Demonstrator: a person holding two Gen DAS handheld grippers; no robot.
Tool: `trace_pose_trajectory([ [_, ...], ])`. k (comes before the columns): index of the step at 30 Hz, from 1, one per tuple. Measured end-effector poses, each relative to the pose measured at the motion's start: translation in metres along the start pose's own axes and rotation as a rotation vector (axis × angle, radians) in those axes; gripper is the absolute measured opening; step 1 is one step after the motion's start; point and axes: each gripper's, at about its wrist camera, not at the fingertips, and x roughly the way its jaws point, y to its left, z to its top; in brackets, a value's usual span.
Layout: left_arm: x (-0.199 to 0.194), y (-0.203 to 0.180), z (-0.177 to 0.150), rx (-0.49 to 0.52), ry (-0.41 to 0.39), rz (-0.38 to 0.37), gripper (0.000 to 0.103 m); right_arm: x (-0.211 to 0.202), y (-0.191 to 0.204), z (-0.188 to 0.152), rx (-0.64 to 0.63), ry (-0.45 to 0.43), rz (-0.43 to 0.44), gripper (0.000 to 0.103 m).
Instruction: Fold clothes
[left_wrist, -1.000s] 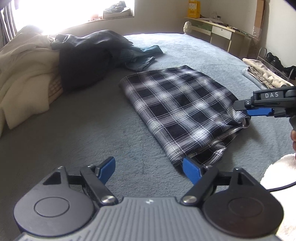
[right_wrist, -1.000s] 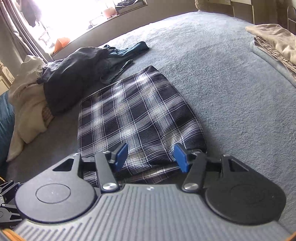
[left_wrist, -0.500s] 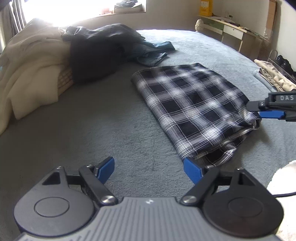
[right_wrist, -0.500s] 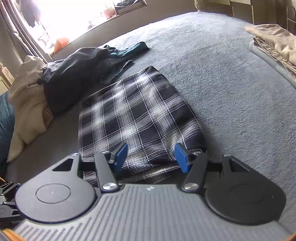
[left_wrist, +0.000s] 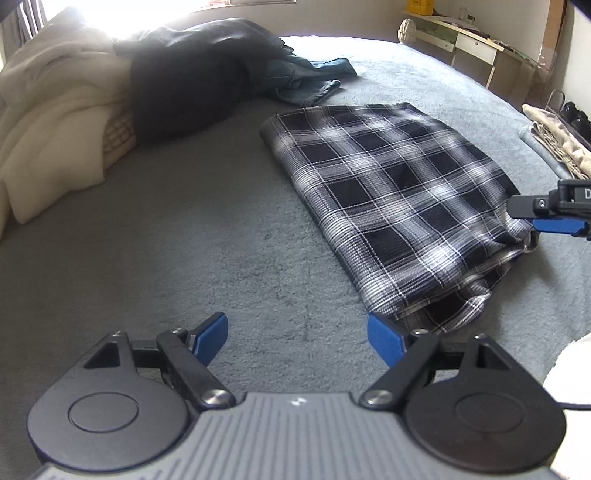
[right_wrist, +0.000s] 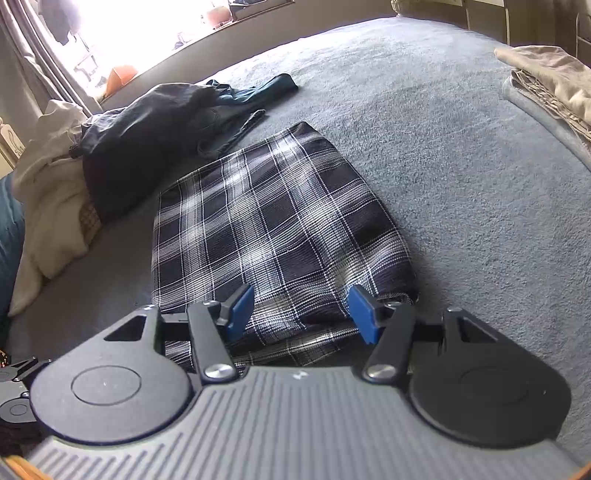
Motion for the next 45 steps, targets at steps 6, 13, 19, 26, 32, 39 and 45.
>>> trace_pose_trajectory([
  [6, 0.007, 0.018, 0.008, -0.102, -0.076, -0.112, 0.084, -0.007, 0.002, 0.002, -0.022, -0.064, 0.018, 0.056],
  [13, 0.031, 0.021, 0.021, -0.136, -0.055, -0.132, 0.084, -0.004, -0.030, 0.011, 0.109, -0.132, 0.038, 0.056],
  [19, 0.049, 0.012, 0.030, -0.095, -0.006, -0.069, 0.084, 0.008, -0.062, 0.014, 0.266, -0.140, 0.014, 0.056],
  [26, 0.052, 0.002, 0.032, -0.062, 0.007, -0.034, 0.088, 0.025, -0.091, 0.011, 0.389, -0.090, -0.010, 0.056],
  [32, 0.053, -0.004, 0.034, -0.041, 0.010, -0.002, 0.089, 0.037, -0.107, 0.006, 0.492, -0.024, 0.015, 0.058],
  [39, 0.052, -0.009, 0.035, -0.023, 0.012, 0.025, 0.091, 0.039, -0.116, 0.003, 0.549, -0.013, 0.050, 0.059],
  [45, 0.054, -0.011, 0.036, -0.017, 0.016, 0.035, 0.092, 0.040, -0.116, 0.004, 0.558, -0.010, 0.055, 0.061],
])
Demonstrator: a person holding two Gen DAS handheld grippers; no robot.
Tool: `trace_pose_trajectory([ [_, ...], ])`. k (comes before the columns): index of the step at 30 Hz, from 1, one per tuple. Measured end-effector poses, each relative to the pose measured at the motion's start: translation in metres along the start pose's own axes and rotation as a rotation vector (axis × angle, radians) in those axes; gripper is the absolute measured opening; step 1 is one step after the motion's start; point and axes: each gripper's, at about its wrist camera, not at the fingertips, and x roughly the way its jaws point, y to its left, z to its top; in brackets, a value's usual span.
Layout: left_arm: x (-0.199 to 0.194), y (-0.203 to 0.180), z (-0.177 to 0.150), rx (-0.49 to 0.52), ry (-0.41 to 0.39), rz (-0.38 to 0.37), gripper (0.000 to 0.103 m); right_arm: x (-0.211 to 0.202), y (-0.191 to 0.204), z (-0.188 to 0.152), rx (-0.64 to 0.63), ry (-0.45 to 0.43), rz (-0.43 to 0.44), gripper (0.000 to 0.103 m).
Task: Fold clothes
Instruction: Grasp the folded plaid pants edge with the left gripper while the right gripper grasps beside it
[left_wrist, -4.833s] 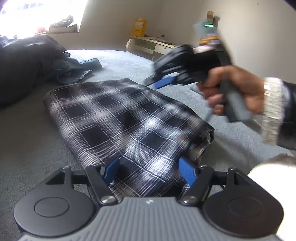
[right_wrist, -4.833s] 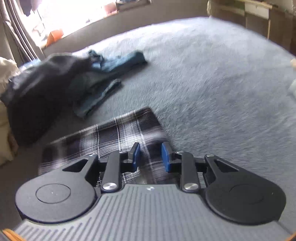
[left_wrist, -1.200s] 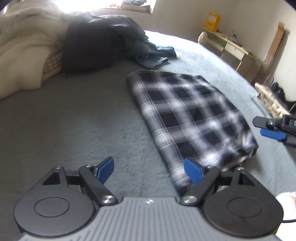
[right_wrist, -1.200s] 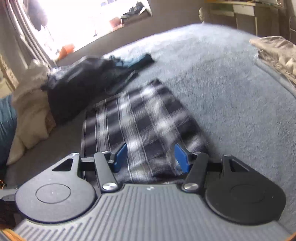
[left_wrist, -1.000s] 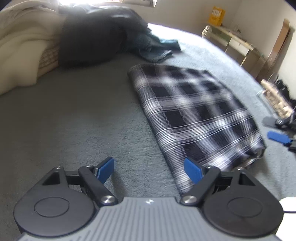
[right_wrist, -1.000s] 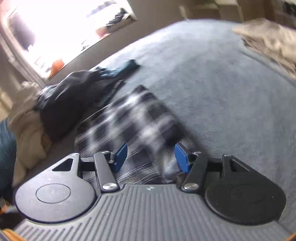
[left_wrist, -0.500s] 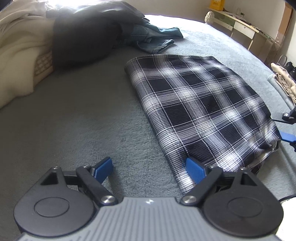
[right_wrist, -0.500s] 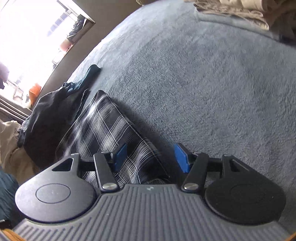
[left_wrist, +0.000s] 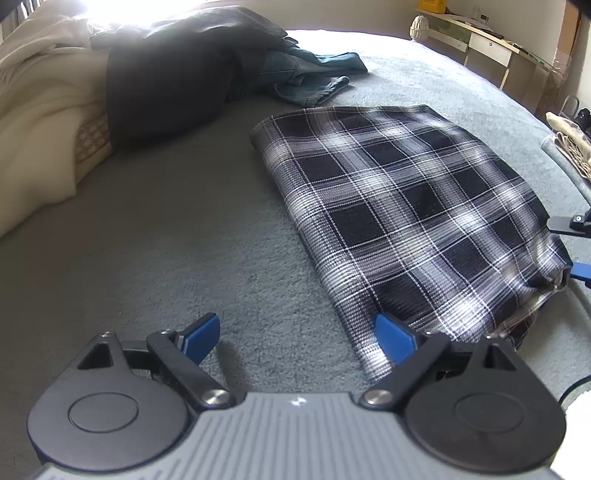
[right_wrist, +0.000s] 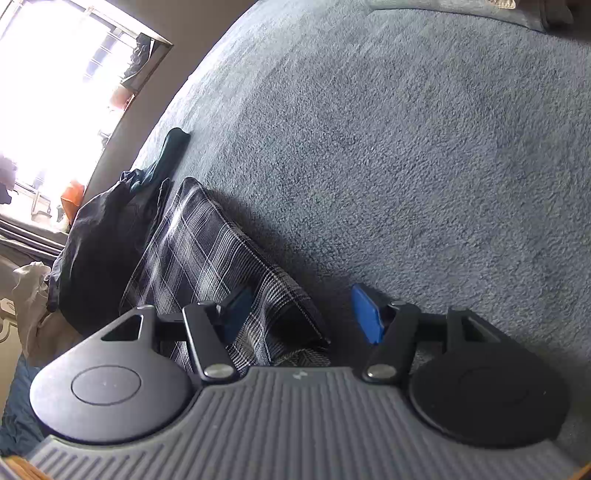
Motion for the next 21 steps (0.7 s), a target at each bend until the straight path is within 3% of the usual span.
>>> trace_pose_trajectory([
  [6, 0.000, 0.002, 0.000, -0.002, 0.000, -0.004, 0.093, 0.000, 0.000, 0.001, 0.001, 0.001, 0.001, 0.062],
  [9, -0.003, 0.008, -0.001, -0.024, -0.024, -0.042, 0.092, -0.002, -0.001, 0.001, 0.005, -0.004, 0.004, 0.062],
  [14, -0.006, 0.038, 0.000, -0.169, -0.098, -0.274, 0.091, -0.024, -0.001, 0.007, 0.004, -0.120, 0.068, 0.062],
  [17, 0.011, 0.050, 0.000, -0.261, -0.048, -0.413, 0.073, -0.021, 0.000, 0.023, -0.012, -0.127, 0.129, 0.063],
  [21, 0.035, 0.061, 0.001, -0.370, 0.004, -0.528, 0.058, 0.008, 0.010, 0.046, -0.108, -0.027, 0.160, 0.063],
])
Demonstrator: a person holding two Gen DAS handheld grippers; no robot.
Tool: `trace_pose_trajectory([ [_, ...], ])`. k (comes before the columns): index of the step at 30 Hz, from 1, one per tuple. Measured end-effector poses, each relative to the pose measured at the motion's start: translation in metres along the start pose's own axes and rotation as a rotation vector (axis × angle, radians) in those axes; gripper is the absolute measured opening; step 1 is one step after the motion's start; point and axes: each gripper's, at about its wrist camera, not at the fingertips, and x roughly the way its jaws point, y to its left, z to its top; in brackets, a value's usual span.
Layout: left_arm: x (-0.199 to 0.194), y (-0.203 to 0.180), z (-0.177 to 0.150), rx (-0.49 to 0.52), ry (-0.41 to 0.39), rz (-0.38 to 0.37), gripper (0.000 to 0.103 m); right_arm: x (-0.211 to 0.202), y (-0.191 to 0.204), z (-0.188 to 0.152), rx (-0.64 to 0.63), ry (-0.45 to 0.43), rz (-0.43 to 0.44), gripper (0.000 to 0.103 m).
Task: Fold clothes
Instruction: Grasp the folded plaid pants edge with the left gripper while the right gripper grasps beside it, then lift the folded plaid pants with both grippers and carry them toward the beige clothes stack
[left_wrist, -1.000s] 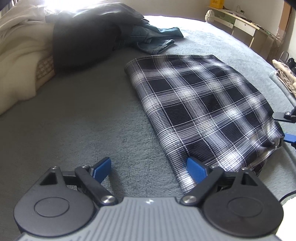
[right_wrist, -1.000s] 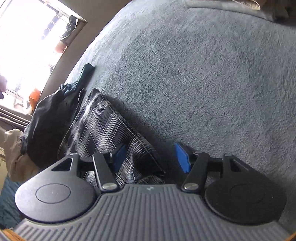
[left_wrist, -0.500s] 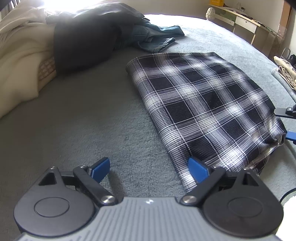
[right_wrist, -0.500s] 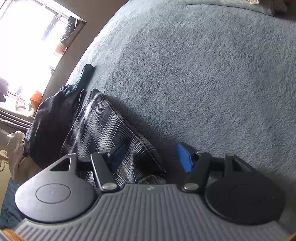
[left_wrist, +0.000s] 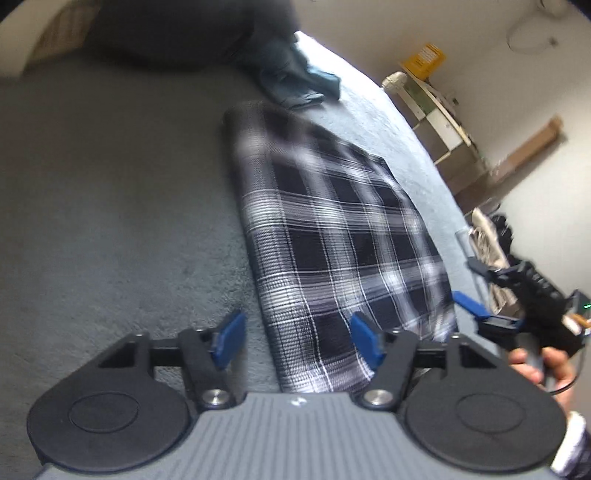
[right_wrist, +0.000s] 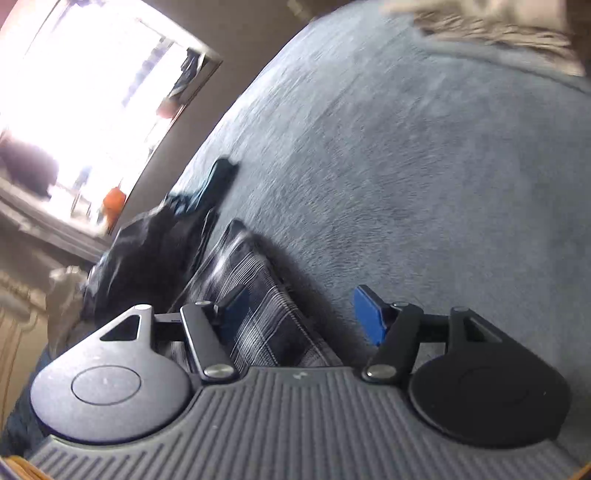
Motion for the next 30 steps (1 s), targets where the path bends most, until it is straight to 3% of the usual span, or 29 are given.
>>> trace_pose_trajectory([
  [6, 0.026, 0.024, 0.021, -0.112, 0.034, -0.124, 0.049, 0.071, 0.007, 0.015, -0.119, 0.255, 0.061, 0.063],
  [13, 0.060, 0.029, 0.046, -0.136, 0.072, -0.220, 0.049, 0.116, 0.013, 0.032, -0.131, 0.333, 0.205, 0.064],
  [25, 0.090, 0.020, 0.063, -0.123, 0.068, -0.292, 0.048, 0.153, 0.012, 0.050, -0.149, 0.459, 0.393, 0.064],
  [30, 0.086, 0.030, 0.061, -0.168, 0.072, -0.300, 0.037, 0.149, 0.006, 0.051, -0.161, 0.513, 0.422, 0.055],
])
